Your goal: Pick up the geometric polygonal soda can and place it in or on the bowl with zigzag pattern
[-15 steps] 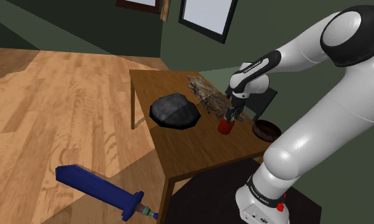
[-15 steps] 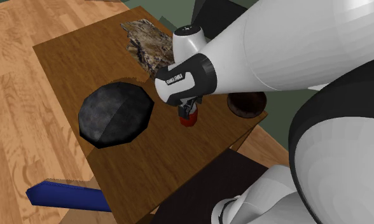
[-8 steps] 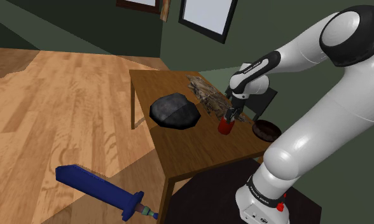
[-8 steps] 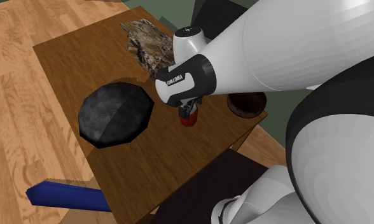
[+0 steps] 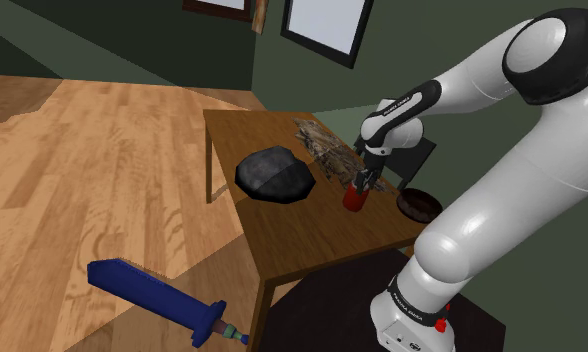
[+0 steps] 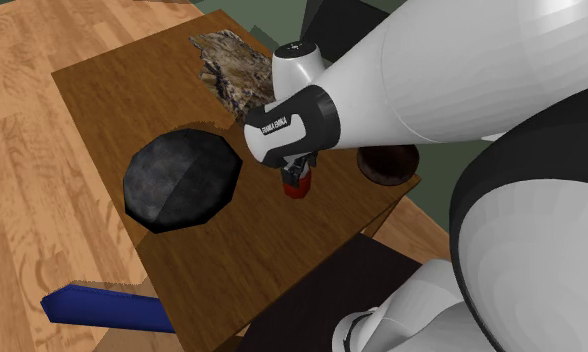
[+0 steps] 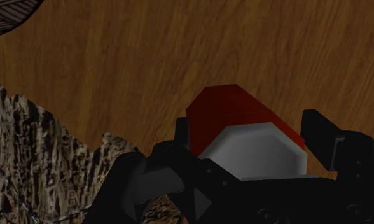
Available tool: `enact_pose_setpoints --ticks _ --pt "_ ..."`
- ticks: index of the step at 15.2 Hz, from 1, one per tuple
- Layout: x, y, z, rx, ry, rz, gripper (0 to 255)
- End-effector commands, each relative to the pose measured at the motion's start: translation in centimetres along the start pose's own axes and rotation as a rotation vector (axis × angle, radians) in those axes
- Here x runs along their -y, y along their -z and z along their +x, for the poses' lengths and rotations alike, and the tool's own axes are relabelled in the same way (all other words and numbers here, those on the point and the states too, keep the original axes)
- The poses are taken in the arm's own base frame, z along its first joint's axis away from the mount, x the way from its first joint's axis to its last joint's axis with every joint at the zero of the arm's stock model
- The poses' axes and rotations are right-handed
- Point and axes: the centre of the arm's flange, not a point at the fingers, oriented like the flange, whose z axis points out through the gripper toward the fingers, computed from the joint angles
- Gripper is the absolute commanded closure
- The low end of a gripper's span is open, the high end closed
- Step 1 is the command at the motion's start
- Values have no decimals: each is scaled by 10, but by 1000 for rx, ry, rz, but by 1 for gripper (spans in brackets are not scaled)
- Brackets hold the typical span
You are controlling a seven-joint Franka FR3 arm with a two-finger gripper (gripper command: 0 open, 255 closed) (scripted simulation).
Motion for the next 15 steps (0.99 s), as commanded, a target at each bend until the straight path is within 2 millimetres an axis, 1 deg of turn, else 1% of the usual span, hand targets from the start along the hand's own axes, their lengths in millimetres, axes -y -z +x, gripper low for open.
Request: enact_pose_setpoints --ticks 1,2,15 --pt "0 0 0 1 0 0 255" --pt "0 0 0 1 0 0 255" --pt "2 68 -7 1 0 0 255"
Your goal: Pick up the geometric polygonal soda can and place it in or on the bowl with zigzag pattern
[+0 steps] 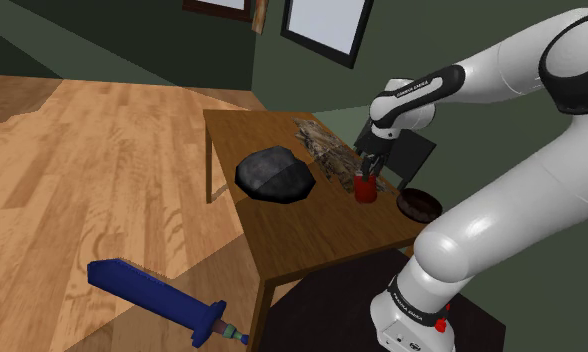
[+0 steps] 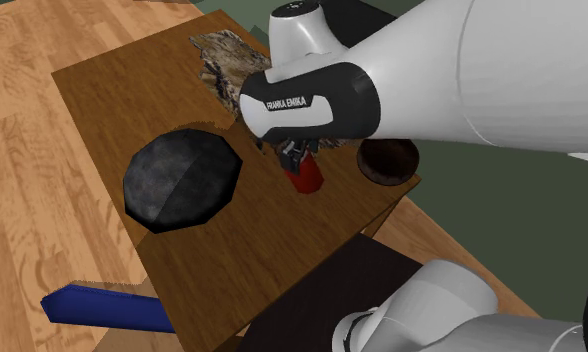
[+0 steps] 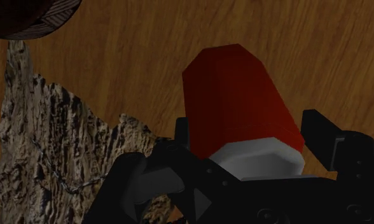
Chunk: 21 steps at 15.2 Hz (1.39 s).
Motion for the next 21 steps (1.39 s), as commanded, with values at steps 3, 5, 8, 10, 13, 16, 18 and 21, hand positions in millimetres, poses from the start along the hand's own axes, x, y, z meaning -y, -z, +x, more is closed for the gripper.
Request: enact_pose_setpoints --ticks 3,5,8,10,13,16,18,21 --pt "1 22 -3 0 0 0 255" --pt "1 33 -4 0 0 0 255" --pt "2 48 -6 0 0 0 255" --pt "2 59 -7 0 0 0 255" --pt "3 75 -9 0 0 0 255" --pt "3 87 -10 0 0 0 255" --pt "-16 90 -28 0 0 0 255" --pt "-46 94 -54 0 0 0 255"
